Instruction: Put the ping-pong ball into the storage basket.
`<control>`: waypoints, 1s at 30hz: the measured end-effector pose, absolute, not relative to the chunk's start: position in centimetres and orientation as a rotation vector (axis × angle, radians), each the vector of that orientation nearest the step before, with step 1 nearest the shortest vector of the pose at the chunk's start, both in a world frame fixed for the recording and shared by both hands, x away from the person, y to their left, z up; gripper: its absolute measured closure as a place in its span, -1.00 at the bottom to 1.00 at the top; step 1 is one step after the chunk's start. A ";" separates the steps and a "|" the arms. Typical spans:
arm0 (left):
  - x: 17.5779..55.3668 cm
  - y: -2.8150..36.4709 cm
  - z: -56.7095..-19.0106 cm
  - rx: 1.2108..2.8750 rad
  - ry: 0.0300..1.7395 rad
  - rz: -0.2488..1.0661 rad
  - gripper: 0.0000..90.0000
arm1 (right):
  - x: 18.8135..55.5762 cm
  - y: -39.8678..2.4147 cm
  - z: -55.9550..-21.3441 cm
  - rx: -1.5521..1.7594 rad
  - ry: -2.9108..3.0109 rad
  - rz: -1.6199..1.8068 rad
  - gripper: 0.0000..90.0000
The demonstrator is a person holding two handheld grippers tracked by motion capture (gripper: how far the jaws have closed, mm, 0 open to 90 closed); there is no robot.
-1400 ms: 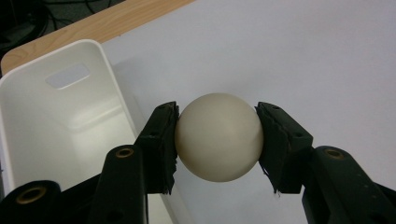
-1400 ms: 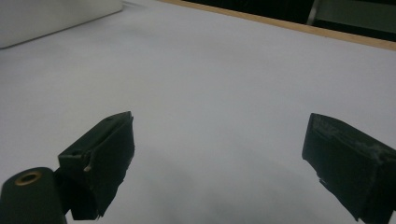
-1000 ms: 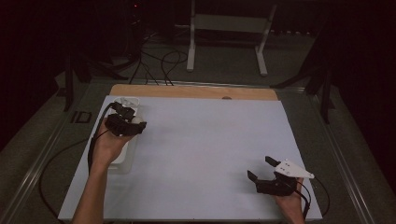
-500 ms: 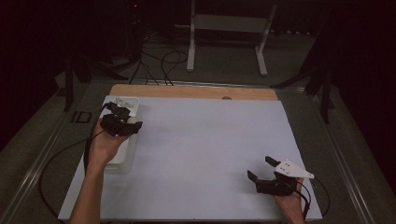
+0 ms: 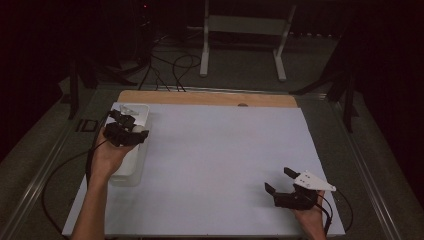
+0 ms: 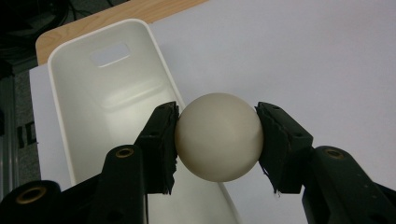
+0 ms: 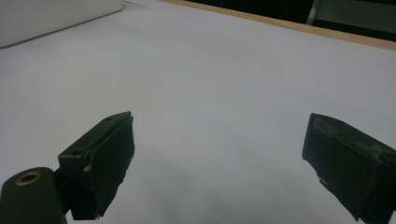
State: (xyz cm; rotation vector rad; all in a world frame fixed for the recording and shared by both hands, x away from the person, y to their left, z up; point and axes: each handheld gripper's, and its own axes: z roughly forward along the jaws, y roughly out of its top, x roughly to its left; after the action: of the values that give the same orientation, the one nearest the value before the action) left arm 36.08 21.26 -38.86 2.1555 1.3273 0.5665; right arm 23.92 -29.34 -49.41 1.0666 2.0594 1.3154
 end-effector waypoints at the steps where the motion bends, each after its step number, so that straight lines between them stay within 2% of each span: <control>1: 36.1 21.3 -38.9 2.154 1.327 0.567 0.13 | 23.9 -29.3 -49.4 1.065 2.060 1.315 -0.81; 30: 36.0 22.9 -39.2 2.139 1.377 0.570 0.13 | 24.0 -29.3 -49.5 1.067 2.064 1.310 -0.81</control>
State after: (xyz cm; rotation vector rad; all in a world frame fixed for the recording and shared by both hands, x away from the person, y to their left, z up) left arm 36.05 22.94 -39.20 2.1391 1.3765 0.5700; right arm 23.98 -29.31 -49.46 1.0674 2.0643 1.3095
